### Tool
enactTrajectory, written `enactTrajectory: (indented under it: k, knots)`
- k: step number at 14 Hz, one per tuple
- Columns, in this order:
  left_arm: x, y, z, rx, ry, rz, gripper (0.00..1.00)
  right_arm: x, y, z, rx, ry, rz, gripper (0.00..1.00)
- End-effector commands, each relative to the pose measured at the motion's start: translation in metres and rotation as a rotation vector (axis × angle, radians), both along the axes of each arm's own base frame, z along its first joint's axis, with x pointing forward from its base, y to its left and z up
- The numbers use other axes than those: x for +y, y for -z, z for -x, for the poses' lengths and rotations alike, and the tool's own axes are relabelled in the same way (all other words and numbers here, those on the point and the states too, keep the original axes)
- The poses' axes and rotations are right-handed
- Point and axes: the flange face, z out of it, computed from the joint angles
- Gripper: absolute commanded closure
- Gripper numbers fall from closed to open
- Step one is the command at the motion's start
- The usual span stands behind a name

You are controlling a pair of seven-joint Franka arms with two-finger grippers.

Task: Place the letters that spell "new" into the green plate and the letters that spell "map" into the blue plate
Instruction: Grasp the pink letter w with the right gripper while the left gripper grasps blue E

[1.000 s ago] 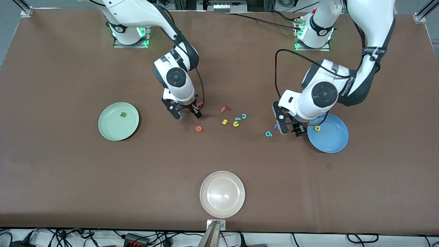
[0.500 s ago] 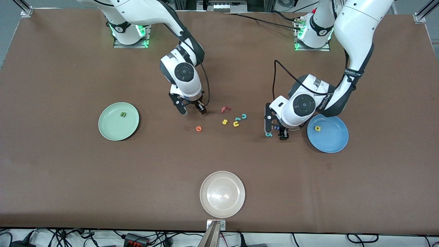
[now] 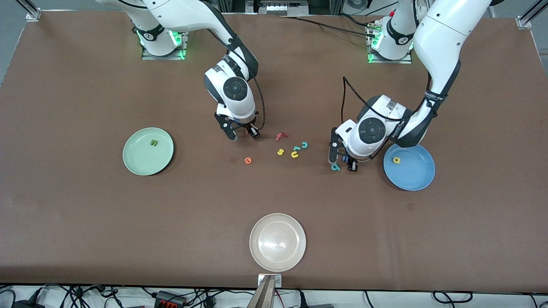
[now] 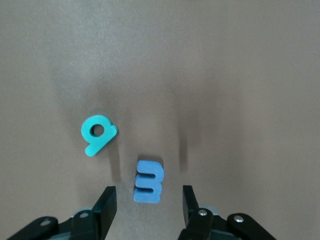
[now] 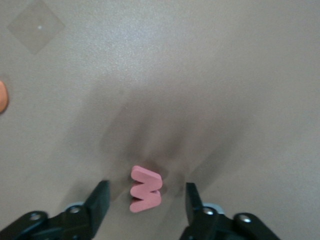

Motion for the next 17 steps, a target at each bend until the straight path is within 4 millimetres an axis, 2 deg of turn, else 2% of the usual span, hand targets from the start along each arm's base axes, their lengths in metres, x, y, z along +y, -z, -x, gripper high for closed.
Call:
enactTrajectory:
  k: [1,3,4,5,7,8,10,12,15,16,17]
  knots:
    - [0.002,0.008,0.002,-0.022,0.038,0.017,0.38,0.001,0.001,0.002,-0.002,0.019,-0.008,0.51]
    - [0.0,0.013,0.005,-0.018,0.039,0.02,0.43,0.001,0.002,0.002,-0.002,0.013,-0.008,0.73]
    - [-0.001,0.016,0.006,-0.014,0.041,0.022,0.51,0.002,0.002,0.003,-0.001,0.002,-0.008,0.84]
    - [-0.001,0.017,0.006,-0.018,0.04,0.026,0.63,0.002,-0.001,0.003,-0.003,-0.005,-0.008,0.92]
    - [0.003,0.019,0.007,-0.014,0.034,0.027,0.86,0.001,-0.013,-0.004,-0.016,-0.05,-0.023,0.97]
    - [0.005,0.019,0.008,-0.013,0.036,0.025,0.93,-0.001,-0.023,-0.01,-0.031,-0.083,-0.034,0.99]
    - [0.007,0.005,0.005,-0.026,0.033,0.015,0.95,-0.01,-0.046,-0.029,-0.065,-0.139,-0.057,1.0]
    - [0.019,-0.024,0.002,-0.005,0.019,-0.041,0.95,-0.026,-0.07,-0.054,-0.081,-0.224,-0.063,1.0]
    - [0.087,-0.081,-0.022,-0.032,-0.112,-0.083,0.95,-0.07,-0.109,-0.11,-0.058,-0.367,-0.049,1.0]
    - [0.098,-0.091,-0.027,-0.033,-0.143,-0.091,0.95,-0.09,-0.111,-0.121,-0.031,-0.441,-0.04,1.0]
    - [0.11,-0.093,-0.031,-0.023,-0.176,-0.103,0.95,-0.106,-0.114,-0.13,-0.025,-0.502,-0.044,1.0]
